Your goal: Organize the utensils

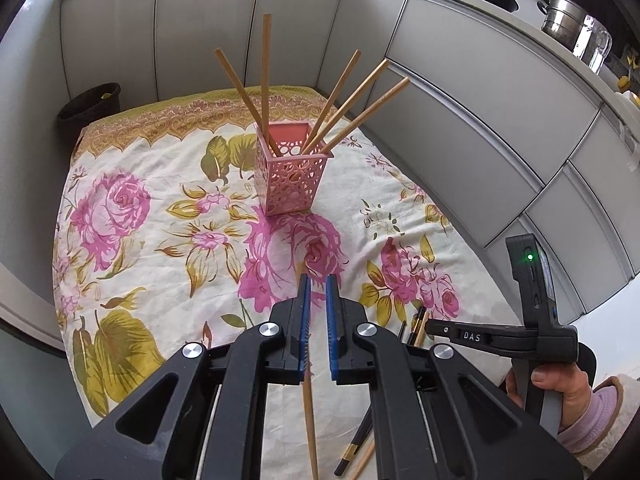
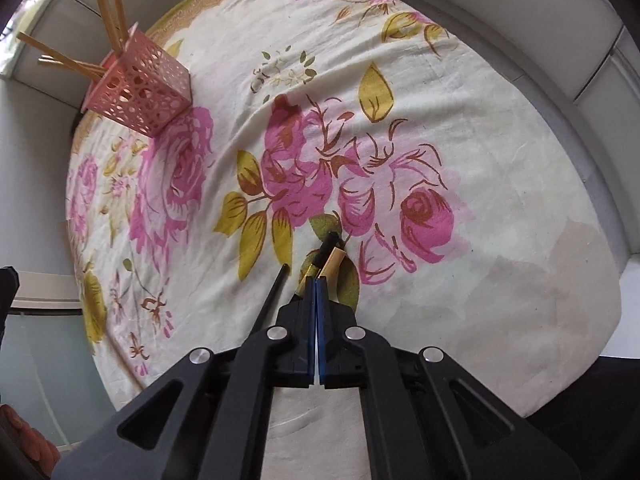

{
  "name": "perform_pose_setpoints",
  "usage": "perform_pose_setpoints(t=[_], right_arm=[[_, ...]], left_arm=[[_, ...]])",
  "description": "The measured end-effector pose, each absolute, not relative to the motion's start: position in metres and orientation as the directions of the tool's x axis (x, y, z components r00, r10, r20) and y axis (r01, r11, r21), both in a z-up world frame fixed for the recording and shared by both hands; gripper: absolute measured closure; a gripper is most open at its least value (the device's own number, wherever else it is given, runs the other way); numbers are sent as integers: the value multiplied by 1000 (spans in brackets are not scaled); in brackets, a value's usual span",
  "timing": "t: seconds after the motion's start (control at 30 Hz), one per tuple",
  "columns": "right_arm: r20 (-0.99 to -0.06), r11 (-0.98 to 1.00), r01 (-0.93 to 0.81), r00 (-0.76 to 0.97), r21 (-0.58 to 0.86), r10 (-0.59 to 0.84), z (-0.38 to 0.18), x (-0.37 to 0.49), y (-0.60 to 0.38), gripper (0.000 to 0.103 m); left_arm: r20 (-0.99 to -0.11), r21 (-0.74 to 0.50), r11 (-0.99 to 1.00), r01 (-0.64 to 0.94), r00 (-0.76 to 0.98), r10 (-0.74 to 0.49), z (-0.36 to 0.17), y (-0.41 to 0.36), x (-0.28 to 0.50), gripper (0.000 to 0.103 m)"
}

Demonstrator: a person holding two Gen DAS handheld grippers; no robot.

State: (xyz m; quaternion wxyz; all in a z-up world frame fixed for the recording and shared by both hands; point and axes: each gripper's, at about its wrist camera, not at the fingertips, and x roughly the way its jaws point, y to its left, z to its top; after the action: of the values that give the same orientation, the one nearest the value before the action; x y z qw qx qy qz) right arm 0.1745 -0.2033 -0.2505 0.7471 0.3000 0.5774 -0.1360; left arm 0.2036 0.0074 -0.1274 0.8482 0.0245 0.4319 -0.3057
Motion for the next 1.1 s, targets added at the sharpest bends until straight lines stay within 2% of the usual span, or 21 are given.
perform_pose_setpoints(t=[0.13, 0.27, 0.33, 0.37, 0.4, 0.53, 0.6, 0.77, 0.9, 0.93, 0.97, 1.1], right_arm=[[-917, 816, 490, 382, 307, 116, -235, 158, -204, 103], [-930, 676, 641, 291, 364, 225, -259, 146, -234, 98], [-934, 655, 667, 277, 355, 225, -259, 152, -241, 88], [-932, 639, 679, 272, 361, 238, -260, 154, -243, 70], [-932, 631, 686, 264, 362, 248, -262, 158, -242, 62], [-962, 668, 692, 195, 272, 190, -263, 177, -235, 63], [-977, 699, 682, 155, 214, 147, -264, 183, -230, 72], [-994, 755, 646, 92, 110, 67, -264, 192, -217, 74], [-999, 775, 631, 39, 20, -6, -262, 202, -205, 75], [-999, 778, 629, 29, 5, -17, -261, 205, -202, 76], [-999, 787, 617, 29, 1, -21, -261, 207, -199, 87], [-995, 851, 521, 32, -62, -92, -266, 207, -172, 92]], left_arm=[[-734, -225, 803, 552, 446, -513, -120, 8, 191, 96], [-787, -198, 833, 517, 422, -450, -136, -4, 197, 95], [-806, -200, 841, 502, 404, -433, -145, -9, 203, 95], [-810, -196, 846, 496, 404, -425, -149, -10, 205, 95], [-810, -206, 844, 496, 398, -431, -151, -11, 207, 95], [-801, -229, 834, 503, 390, -455, -155, -7, 213, 95], [-798, -239, 827, 509, 383, -466, -156, -4, 215, 94], [-786, -259, 822, 508, 383, -485, -155, 2, 219, 85], [-785, -264, 819, 510, 379, -490, -156, 4, 219, 83], [-785, -262, 819, 510, 381, -489, -156, 5, 219, 83], [-784, -257, 820, 511, 386, -486, -155, 6, 218, 83], [-780, -255, 825, 505, 397, -484, -152, 12, 216, 78]])
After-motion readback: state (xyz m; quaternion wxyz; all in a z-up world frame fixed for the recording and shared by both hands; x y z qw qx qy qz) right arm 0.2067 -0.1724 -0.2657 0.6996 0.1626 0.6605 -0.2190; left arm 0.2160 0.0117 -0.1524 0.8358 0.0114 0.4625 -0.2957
